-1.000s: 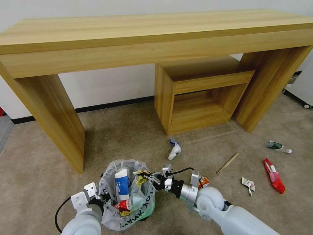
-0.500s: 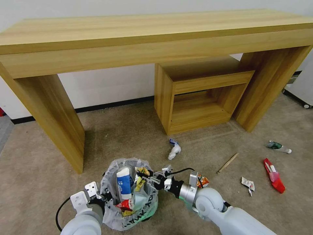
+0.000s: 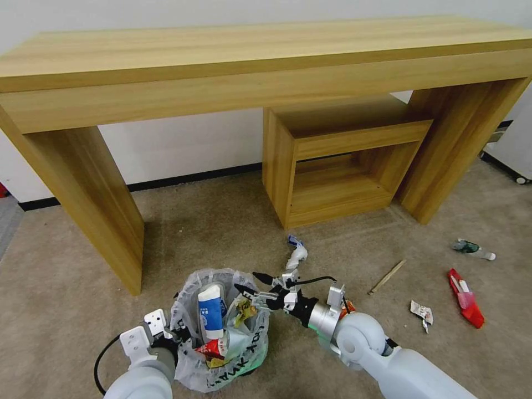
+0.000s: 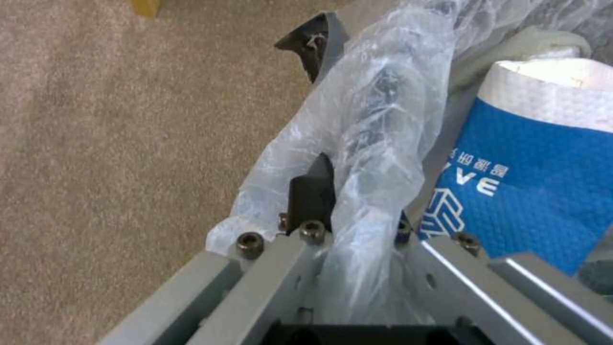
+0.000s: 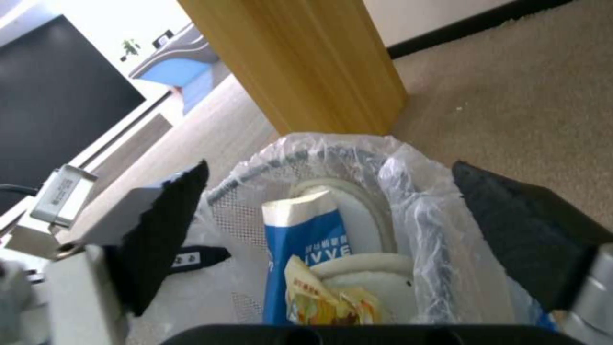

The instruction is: Pick up the trash bin and place the garbage on the floor into it.

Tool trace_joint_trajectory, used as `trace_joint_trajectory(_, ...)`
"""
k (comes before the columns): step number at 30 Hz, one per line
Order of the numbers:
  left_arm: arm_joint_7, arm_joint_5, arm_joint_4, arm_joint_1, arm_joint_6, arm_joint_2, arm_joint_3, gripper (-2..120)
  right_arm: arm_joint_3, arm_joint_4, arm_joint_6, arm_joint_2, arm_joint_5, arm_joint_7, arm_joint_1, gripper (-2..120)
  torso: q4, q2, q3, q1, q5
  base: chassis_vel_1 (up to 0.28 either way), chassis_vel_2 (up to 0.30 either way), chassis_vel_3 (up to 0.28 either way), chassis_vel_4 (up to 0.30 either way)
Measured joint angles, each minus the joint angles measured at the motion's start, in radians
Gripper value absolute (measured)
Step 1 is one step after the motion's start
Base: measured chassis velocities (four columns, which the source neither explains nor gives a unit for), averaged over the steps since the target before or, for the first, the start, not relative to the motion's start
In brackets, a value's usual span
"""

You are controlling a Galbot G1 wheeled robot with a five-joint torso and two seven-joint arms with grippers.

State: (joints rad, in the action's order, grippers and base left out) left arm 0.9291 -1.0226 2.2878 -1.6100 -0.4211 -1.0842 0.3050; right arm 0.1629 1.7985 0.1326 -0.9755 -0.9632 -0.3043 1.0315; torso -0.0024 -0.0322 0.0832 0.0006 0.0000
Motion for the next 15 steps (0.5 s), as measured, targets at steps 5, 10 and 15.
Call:
trace_joint_trajectory(5, -0.001, 0.004, 0.001, -0.005, 0.0, -0.002, 0.002, 1, 0.008, 0.003, 0.004, 0.004, -0.011, 0.005, -0.018, 100, 0.0001, 0.0, 0.0, 0.0, -0.0001, 0.0, 0.0, 0.0, 0.0)
trace_joint_trajectory(10, -0.002, 0.003, 0.003, -0.005, 0.0, -0.002, 0.008, 1, -0.001, 0.021, 0.006, 0.004, -0.036, 0.015, -0.028, 100, 0.0, 0.0, 0.0, 0.0, 0.0, 0.0, 0.0, 0.0, 0.0)
trace_joint_trajectory(15, -0.002, 0.002, 0.004, -0.003, -0.001, 0.001, 0.009, 1, -0.106, 0.058, 0.008, 0.004, -0.084, 0.049, -0.054, 100, 0.0001, 0.0, 0.0, 0.0, 0.0, 0.0, 0.0, 0.0, 0.0)
